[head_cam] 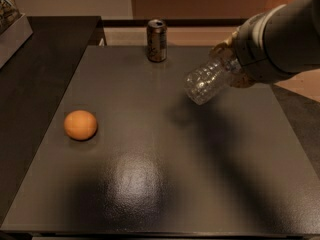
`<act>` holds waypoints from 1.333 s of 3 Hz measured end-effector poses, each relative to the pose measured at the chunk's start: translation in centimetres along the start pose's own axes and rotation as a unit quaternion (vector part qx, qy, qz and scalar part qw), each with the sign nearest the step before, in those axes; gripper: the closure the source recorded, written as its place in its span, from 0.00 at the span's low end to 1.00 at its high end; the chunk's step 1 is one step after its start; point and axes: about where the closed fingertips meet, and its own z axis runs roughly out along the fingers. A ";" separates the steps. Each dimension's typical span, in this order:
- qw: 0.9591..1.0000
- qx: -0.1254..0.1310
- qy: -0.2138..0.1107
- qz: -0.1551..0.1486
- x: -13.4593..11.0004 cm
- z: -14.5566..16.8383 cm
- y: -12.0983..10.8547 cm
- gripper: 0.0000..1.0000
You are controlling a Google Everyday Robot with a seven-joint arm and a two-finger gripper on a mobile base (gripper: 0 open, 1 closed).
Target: Place water bottle upright
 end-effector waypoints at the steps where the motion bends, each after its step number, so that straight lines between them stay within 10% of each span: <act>1: 0.998 0.040 -0.006 -0.055 0.7 0.9 -1.3 1.00; 4: 0.977 0.175 -0.039 -0.115 -0.5 5.6 -4.8 1.00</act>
Offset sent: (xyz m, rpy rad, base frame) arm 0.0471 0.0268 0.0024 -0.1406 -0.3468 0.4534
